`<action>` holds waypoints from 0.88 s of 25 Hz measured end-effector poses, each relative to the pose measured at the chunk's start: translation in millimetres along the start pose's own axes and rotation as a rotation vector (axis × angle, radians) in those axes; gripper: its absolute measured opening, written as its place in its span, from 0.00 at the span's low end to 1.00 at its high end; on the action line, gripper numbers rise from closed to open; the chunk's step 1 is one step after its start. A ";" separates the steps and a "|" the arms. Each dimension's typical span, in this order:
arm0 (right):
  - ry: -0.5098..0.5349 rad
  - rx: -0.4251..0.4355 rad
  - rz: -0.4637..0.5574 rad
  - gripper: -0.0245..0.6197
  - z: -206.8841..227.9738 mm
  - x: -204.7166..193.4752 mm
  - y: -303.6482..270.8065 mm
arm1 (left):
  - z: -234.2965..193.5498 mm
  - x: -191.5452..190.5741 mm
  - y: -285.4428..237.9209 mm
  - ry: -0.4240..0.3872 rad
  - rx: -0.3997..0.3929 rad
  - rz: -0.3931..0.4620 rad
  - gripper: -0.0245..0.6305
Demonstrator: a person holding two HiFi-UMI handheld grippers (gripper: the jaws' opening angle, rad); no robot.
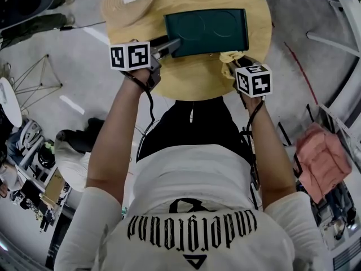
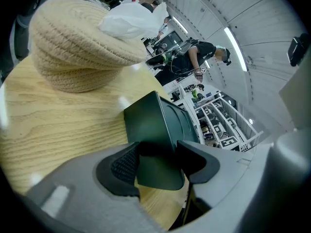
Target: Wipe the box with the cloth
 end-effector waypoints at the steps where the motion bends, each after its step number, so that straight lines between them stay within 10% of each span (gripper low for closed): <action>1: -0.002 -0.005 -0.004 0.21 7.7 -0.1 3.1 | 0.1 0.1 0.2 0.000 0.001 -0.003 0.43; 10: 0.104 -0.021 -0.080 0.21 49.3 6.9 21.4 | 2.7 4.5 -1.5 -0.009 0.015 -0.037 0.44; 22: 0.495 0.026 -0.201 0.21 79.5 44.8 24.2 | 5.6 8.2 -1.1 -0.023 0.049 -0.058 0.44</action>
Point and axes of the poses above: the fingertips, and each gripper's own axes: y backward along the fingers, z to its right, x out of its top, the point moved 9 cm from there along y, backward along the fingers, and after that the axes turned 3 degrees about z, right-handed, at the moved point
